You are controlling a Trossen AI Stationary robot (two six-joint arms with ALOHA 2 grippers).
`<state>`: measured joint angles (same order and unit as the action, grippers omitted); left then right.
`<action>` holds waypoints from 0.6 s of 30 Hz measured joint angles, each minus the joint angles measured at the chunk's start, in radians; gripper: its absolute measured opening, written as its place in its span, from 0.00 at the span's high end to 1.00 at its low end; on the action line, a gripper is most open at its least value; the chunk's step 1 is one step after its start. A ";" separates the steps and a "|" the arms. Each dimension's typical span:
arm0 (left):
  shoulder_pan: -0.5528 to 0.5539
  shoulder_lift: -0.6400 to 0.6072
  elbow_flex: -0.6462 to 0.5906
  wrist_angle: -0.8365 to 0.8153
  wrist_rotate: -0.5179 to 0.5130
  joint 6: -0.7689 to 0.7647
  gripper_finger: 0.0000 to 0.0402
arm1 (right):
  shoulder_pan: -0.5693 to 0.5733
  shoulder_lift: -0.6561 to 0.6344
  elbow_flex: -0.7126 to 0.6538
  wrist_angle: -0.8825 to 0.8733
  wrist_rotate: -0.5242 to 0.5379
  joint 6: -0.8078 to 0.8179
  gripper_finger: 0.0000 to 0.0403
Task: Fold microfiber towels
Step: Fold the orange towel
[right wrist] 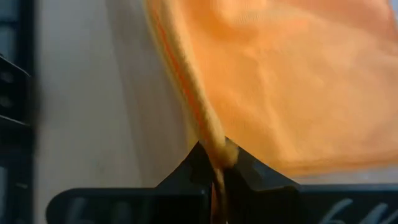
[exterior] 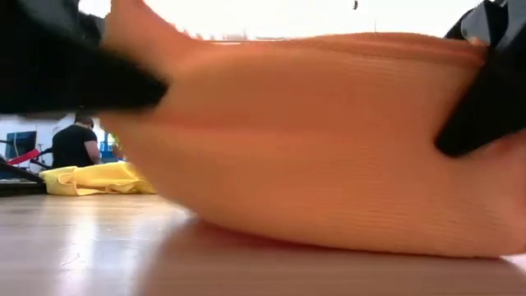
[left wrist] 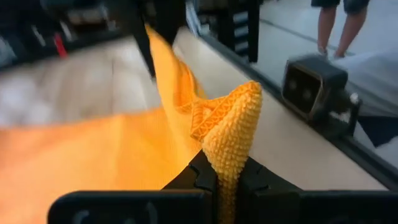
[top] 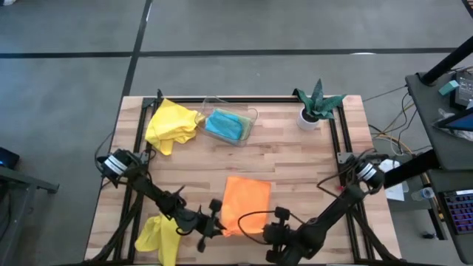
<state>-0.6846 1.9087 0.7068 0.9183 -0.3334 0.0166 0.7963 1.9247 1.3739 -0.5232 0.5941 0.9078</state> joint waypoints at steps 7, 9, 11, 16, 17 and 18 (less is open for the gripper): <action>-0.017 0.000 -0.004 -0.069 0.004 -0.090 1.00 | -0.010 -0.064 -0.217 0.311 0.002 -0.029 0.98; -0.017 0.000 -0.005 -0.073 0.003 -0.089 1.00 | -0.021 -0.069 -0.250 0.348 0.003 -0.028 0.98; -0.016 -0.005 -0.006 -0.075 -0.044 -0.086 1.00 | -0.032 -0.071 -0.277 0.371 0.007 -0.021 0.98; 0.002 -0.048 -0.016 -0.111 -0.206 -0.059 1.00 | -0.058 -0.096 -0.319 0.381 0.013 -0.017 0.98; 0.013 -0.060 -0.021 -0.114 -0.205 -0.065 1.00 | -0.060 -0.106 -0.330 0.382 0.024 -0.018 0.98; 0.028 -0.071 -0.028 -0.116 -0.198 -0.085 1.00 | -0.060 -0.114 -0.338 0.381 0.038 -0.017 0.98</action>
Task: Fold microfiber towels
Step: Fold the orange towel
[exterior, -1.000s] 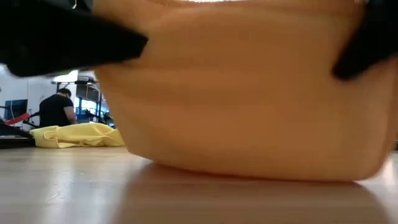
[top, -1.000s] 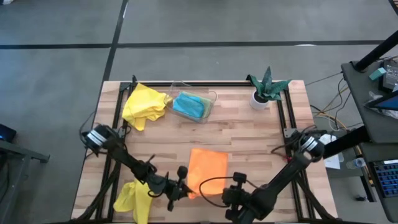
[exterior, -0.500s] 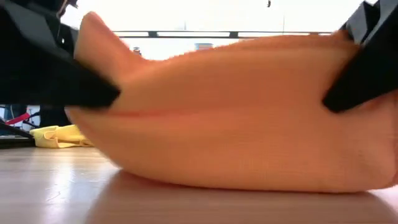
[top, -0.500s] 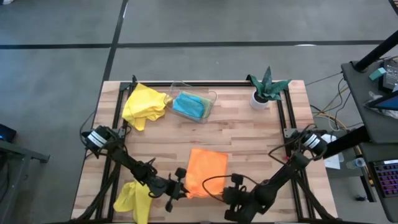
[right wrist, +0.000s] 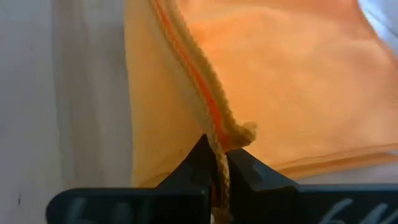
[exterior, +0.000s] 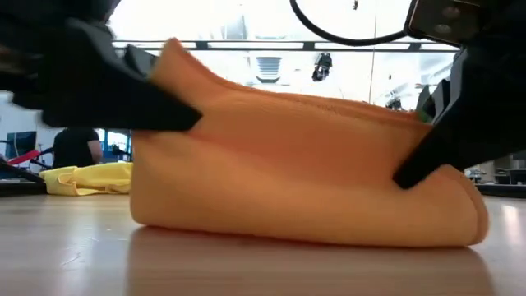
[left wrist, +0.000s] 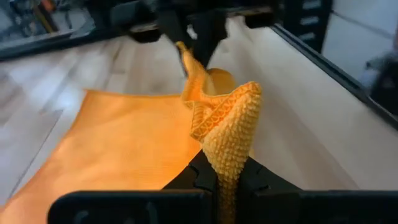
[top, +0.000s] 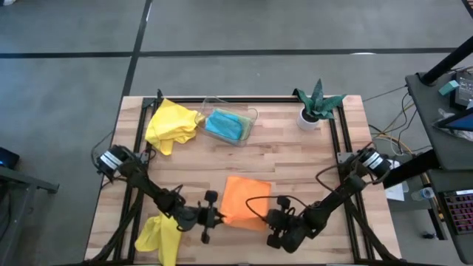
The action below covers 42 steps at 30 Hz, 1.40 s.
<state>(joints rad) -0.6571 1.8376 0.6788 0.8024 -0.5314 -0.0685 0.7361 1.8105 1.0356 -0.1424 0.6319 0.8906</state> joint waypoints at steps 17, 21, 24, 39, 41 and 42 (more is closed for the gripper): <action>0.298 -0.049 -0.064 -0.010 0.272 -0.135 1.00 | -0.081 -0.100 -0.163 -0.007 0.101 0.094 0.98; 0.321 -0.045 -0.066 -0.018 0.275 -0.135 1.00 | -0.102 -0.100 -0.170 -0.002 0.124 0.094 0.98; 0.334 -0.045 -0.068 -0.042 0.275 -0.136 1.00 | -0.120 -0.100 -0.172 -0.001 0.129 0.094 0.98; 0.356 -0.045 -0.084 -0.088 0.263 -0.161 0.87 | -0.161 -0.097 -0.174 -0.002 0.066 0.097 0.98; 0.356 -0.045 -0.084 -0.088 0.263 -0.161 0.80 | -0.161 -0.097 -0.174 -0.001 0.066 0.098 0.98; 0.357 -0.045 -0.084 -0.089 0.263 -0.157 0.77 | -0.161 -0.097 -0.174 -0.001 0.066 0.099 0.98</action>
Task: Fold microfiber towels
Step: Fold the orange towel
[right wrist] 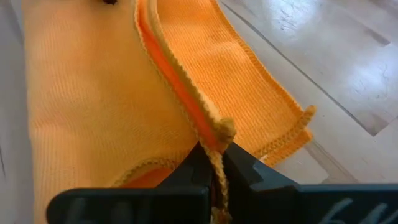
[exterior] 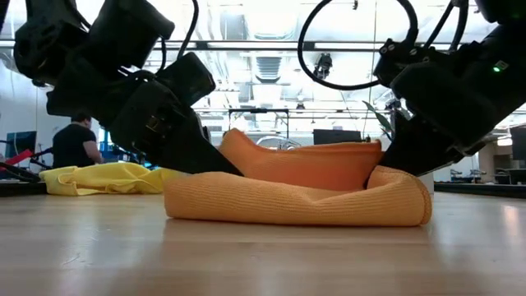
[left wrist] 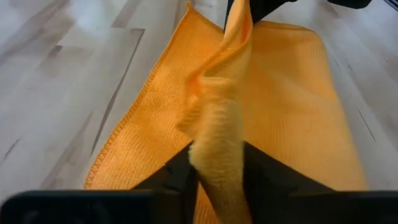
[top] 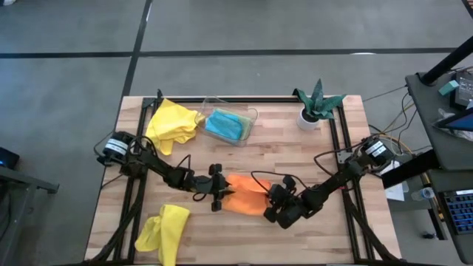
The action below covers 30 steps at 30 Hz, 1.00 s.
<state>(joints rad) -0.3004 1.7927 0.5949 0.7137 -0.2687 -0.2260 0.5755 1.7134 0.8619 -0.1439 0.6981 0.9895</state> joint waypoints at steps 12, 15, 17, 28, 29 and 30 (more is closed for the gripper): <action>0.003 -0.160 -0.001 -0.162 -0.161 0.173 0.55 | 0.000 0.001 0.000 -0.001 -0.022 0.004 0.98; 0.004 -0.237 -0.001 -0.200 -0.215 0.184 0.55 | 0.000 0.001 0.000 0.000 -0.022 0.004 0.98; 0.005 -0.277 -0.001 -0.191 -0.217 0.180 0.55 | 0.000 0.001 0.000 0.000 -0.021 0.005 0.98; -0.013 -0.235 0.000 -0.067 0.051 0.188 0.55 | -0.011 0.001 0.000 0.002 -0.020 0.005 0.98; -0.013 -0.221 0.000 -0.067 0.053 0.188 0.55 | -0.011 0.001 0.000 0.001 -0.020 0.006 0.98; -0.013 -0.206 0.000 -0.068 0.057 0.188 0.55 | -0.012 0.001 0.000 0.002 -0.020 0.006 0.98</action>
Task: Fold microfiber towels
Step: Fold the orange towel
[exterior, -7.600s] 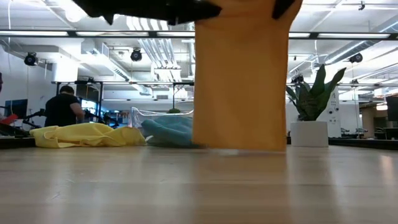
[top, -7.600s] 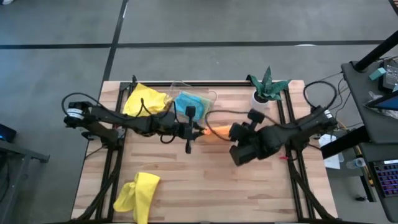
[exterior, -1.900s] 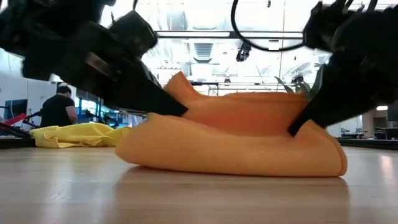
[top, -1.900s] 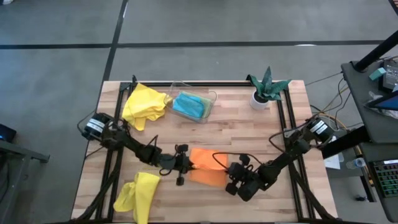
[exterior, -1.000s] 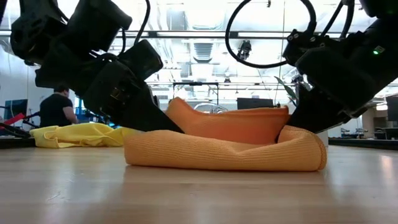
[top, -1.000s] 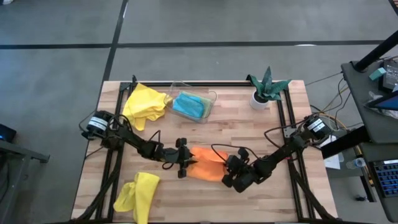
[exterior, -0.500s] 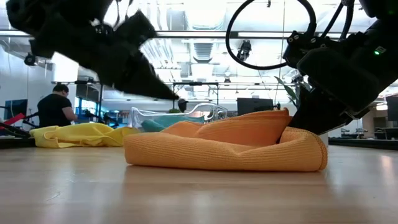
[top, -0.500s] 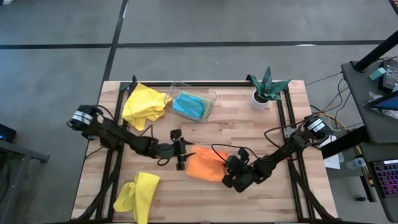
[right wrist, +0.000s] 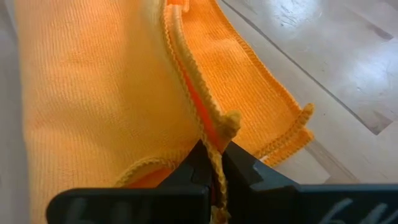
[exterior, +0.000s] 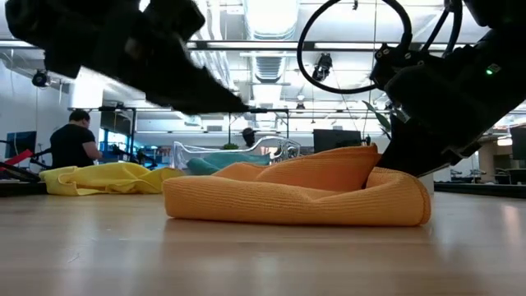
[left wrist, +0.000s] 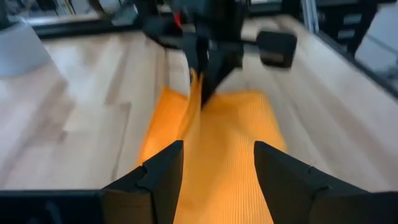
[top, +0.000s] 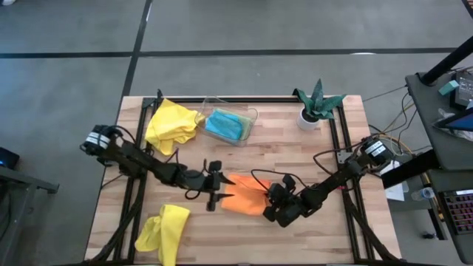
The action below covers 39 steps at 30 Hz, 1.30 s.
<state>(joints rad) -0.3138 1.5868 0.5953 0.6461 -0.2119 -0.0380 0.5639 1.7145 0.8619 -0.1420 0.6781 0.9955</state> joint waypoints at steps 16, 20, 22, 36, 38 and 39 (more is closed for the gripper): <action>0.000 0.105 0.000 0.001 0.026 0.000 0.55 | -0.002 0.000 0.000 0.002 -0.005 0.013 0.98; 0.000 0.104 0.000 0.001 0.026 0.000 0.55 | -0.002 0.000 0.000 0.002 -0.005 0.015 0.98; 0.000 0.104 0.000 0.001 0.026 0.000 0.55 | -0.002 0.000 0.000 0.002 -0.005 0.018 0.98; 0.000 0.104 0.000 0.001 0.026 -0.006 0.55 | -0.002 -0.002 0.000 0.003 -0.005 0.042 0.84; 0.000 0.104 0.000 0.001 0.026 -0.007 0.55 | -0.002 -0.002 0.000 0.003 -0.005 0.042 0.78; 0.000 0.104 0.000 0.001 0.026 -0.007 0.55 | -0.002 -0.002 0.000 0.003 -0.005 0.042 0.76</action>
<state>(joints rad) -0.3138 1.6905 0.5953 0.6476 -0.1864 -0.0445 0.5621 1.7130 0.8619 -0.1387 0.6731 1.0370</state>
